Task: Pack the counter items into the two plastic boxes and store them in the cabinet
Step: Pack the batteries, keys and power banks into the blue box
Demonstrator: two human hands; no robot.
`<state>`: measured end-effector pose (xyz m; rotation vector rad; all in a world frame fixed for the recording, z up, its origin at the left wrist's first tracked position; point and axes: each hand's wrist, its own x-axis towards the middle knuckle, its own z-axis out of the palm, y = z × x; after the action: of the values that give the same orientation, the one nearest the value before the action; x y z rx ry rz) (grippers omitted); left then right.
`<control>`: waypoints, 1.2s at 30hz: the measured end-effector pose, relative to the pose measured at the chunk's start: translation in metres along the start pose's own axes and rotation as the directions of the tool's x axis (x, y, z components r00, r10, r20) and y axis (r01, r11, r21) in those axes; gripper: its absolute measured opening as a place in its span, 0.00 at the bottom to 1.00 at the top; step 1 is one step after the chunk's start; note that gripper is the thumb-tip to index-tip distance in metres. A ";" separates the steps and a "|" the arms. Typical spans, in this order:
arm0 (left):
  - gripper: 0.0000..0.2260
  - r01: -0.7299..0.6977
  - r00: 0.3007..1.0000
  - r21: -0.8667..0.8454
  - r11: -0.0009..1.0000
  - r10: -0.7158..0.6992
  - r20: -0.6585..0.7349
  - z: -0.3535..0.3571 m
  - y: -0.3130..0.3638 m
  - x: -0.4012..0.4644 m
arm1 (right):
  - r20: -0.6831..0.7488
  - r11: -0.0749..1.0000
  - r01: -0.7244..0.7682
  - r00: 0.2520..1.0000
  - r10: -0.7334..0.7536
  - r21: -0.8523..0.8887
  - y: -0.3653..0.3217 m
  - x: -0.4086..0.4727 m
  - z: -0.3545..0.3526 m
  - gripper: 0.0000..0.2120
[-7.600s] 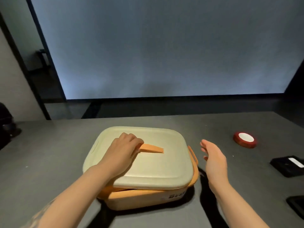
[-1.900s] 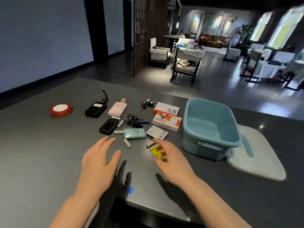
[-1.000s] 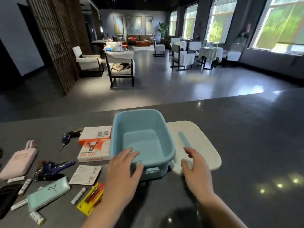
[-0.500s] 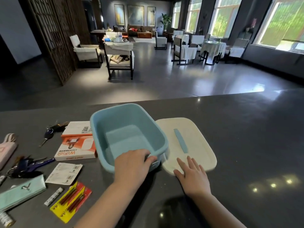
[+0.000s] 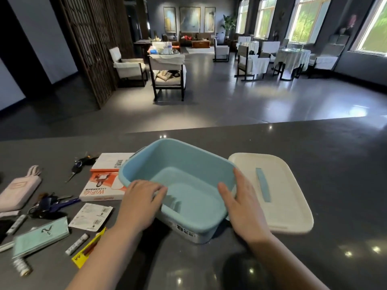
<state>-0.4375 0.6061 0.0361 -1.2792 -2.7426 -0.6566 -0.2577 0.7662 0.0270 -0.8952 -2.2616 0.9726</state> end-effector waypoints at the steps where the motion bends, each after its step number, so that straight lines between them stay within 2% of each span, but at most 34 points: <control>1: 0.19 0.003 1.000 0.049 0.999 -0.001 -0.026 -0.001 0.000 -0.004 | 0.059 0.995 0.046 0.997 -0.041 -0.093 -0.003 -0.001 0.012 0.37; 2: 0.21 0.001 0.999 0.100 0.995 0.004 -0.046 0.002 0.002 -0.009 | 0.104 0.983 0.078 0.993 -0.061 -0.166 -0.001 0.001 0.020 0.39; 4: 0.23 -0.001 0.996 0.126 0.992 0.012 -0.085 0.008 0.011 -0.019 | 0.150 0.983 0.074 0.987 -0.049 -0.166 0.006 0.014 0.022 0.40; 7: 0.21 -0.057 0.992 -0.051 0.997 0.051 -0.117 0.016 0.022 -0.034 | 0.227 0.987 0.079 0.973 -0.046 -0.138 0.016 0.042 0.004 0.37; 10: 0.22 -0.147 0.986 -0.092 0.985 0.139 -0.093 0.018 0.019 -0.042 | 0.193 0.978 0.082 0.980 -0.045 -0.191 0.016 0.053 -0.007 0.32; 12: 0.21 -0.115 0.981 -0.104 0.988 0.096 -0.171 0.013 0.003 -0.042 | 0.149 0.949 0.158 0.981 -0.121 -0.274 0.011 0.045 -0.004 0.28; 14: 0.22 -0.013 0.973 -0.091 0.996 -0.009 -0.231 0.005 -0.020 -0.042 | 0.163 0.907 0.282 0.957 -0.241 -0.313 -0.003 0.029 0.004 0.24; 16: 0.21 0.067 0.969 -0.103 0.992 -0.089 -0.230 0.000 -0.040 -0.043 | 0.277 0.858 0.405 0.904 -0.325 -0.315 -0.022 0.009 0.022 0.23; 18: 0.21 0.071 0.972 -0.111 0.991 -0.094 -0.217 0.000 -0.046 -0.046 | 0.375 0.792 0.490 0.855 -0.357 -0.363 -0.035 -0.006 0.037 0.24; 22: 0.20 0.043 0.979 -0.188 0.981 -0.079 -0.187 0.002 -0.039 -0.051 | 0.360 0.809 0.429 0.886 -0.292 -0.401 -0.039 -0.001 0.028 0.30; 26: 0.20 0.006 0.987 -0.297 0.955 -0.053 -0.152 -0.003 -0.053 -0.067 | 0.410 0.822 0.469 0.852 -0.324 -0.323 -0.047 0.008 0.021 0.32; 29: 0.20 0.145 0.950 -0.338 0.930 -0.226 -0.214 -0.011 -0.086 -0.092 | 0.302 0.842 0.504 0.847 -0.437 -0.194 -0.063 -0.004 0.045 0.26; 31: 0.20 0.266 0.924 -0.281 0.922 -0.327 -0.198 -0.016 -0.118 -0.112 | 0.203 0.806 0.588 0.799 -0.565 -0.071 -0.087 -0.024 0.079 0.18; 32: 0.19 0.291 0.931 -0.230 0.929 -0.330 -0.158 -0.017 -0.130 -0.121 | 0.198 0.760 0.649 0.749 -0.632 -0.028 -0.098 -0.034 0.098 0.16; 34: 0.19 0.275 0.953 -0.142 0.951 -0.289 -0.089 -0.016 -0.146 -0.135 | 0.296 0.649 0.759 0.610 -0.735 0.045 -0.112 -0.050 0.134 0.14; 36: 0.20 0.265 0.960 -0.112 0.958 -0.274 -0.064 -0.014 -0.160 -0.146 | 0.507 0.664 0.743 0.541 -0.671 0.085 -0.117 -0.060 0.170 0.16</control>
<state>-0.4617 0.4040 -0.0396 -0.8771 -2.8773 -0.8578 -0.3748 0.5877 0.0022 0.3548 -2.7698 0.6840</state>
